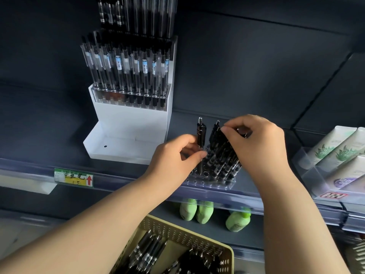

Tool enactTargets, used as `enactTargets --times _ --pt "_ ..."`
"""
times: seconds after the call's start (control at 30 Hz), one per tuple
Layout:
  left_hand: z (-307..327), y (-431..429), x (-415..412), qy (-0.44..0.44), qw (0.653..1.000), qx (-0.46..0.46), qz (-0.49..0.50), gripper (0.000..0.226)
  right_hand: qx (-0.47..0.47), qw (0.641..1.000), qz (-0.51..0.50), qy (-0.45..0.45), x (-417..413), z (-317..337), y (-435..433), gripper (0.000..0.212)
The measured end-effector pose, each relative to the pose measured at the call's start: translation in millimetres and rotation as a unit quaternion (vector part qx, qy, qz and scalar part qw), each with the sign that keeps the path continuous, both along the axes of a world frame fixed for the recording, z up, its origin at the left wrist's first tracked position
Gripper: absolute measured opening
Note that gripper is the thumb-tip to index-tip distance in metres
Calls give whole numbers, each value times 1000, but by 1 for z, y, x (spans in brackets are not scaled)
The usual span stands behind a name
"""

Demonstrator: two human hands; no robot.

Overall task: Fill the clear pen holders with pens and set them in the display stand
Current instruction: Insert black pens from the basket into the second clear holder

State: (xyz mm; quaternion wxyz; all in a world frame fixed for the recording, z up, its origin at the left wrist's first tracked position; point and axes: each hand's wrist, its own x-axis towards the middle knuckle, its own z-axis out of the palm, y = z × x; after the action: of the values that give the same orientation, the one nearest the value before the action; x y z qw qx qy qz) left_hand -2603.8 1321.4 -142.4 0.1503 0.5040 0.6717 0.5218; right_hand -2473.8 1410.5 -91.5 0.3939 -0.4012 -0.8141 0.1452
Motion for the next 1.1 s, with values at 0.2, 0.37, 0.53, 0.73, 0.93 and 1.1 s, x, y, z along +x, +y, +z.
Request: enactTargets --times 0.2,0.37,0.53,0.73,0.93,1.1 --pt "-1 1 0 -3 1000 -4 -2 27 28 989 -4 -143 15 8 0 6" --pt "-1 0 0 -6 1000 -9 -4 30 48 987 -19 -149 13 7 -1 5" --pt "-1 -1 2 -7 1000 -6 -3 28 61 991 -39 -109 0 0 -4 3" --pt "-4 0 2 6 1000 6 -4 24 117 988 -32 -91 -11 -10 -7 9" --pt "0 9 5 6 999 37 -11 14 90 993 -26 -71 -6 -10 -3 13" --pt "-5 16 11 -19 999 29 -29 24 48 997 -23 -59 0 -11 2 11"
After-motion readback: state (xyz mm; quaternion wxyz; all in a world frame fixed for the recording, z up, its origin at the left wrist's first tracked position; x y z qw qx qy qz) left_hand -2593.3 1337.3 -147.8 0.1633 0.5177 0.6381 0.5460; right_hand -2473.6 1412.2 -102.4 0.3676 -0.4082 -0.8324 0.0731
